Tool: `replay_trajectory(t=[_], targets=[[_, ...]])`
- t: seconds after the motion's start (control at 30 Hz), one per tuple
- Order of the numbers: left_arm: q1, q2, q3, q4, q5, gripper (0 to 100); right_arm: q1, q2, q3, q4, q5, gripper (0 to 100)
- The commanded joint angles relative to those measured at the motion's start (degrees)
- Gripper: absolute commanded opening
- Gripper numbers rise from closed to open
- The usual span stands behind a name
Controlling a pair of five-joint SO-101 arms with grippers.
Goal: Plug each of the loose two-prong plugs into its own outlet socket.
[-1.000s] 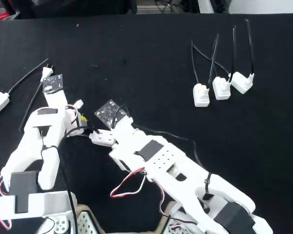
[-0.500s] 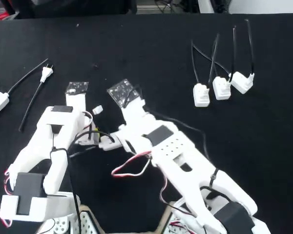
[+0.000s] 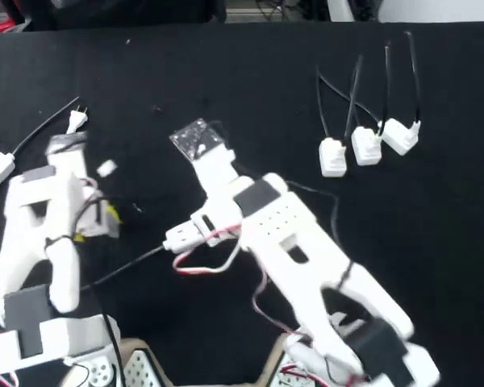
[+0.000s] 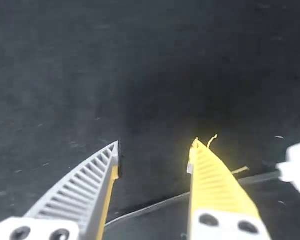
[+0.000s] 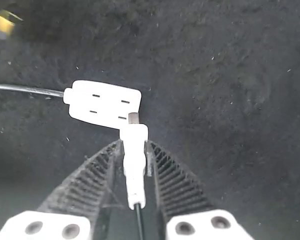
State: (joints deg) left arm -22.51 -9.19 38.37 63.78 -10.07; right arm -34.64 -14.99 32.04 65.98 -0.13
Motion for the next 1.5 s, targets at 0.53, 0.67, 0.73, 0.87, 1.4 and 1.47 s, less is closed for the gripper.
replay_trajectory(t=[0.53, 0.67, 0.73, 0.87, 1.4, 1.47], targets=[[-1.3, -27.8, 30.6, -20.5, 0.4, 23, -0.6, 37.4, -51.1, 31.0, -1.4, 1.0], [-1.3, -27.1, 30.5, -20.5, 0.4, 23, -2.2, 40.8, -54.3, 32.3, -3.3, 1.0], [-1.3, -27.1, 30.5, -20.5, 0.4, 23, -3.1, 42.1, -54.3, 32.1, -4.3, 1.0], [-1.4, -27.1, 30.5, -20.4, 0.4, 23, -3.4, 44.1, -54.2, 31.6, -4.6, 1.0], [-1.4, -27.4, 30.5, -20.1, 0.4, 23, -3.3, 49.6, -53.9, 31.3, -10.8, 1.0], [-1.4, -27.5, 30.5, -20.1, 0.4, 23, -3.2, 49.5, -53.9, 31.7, -11.5, 1.0]])
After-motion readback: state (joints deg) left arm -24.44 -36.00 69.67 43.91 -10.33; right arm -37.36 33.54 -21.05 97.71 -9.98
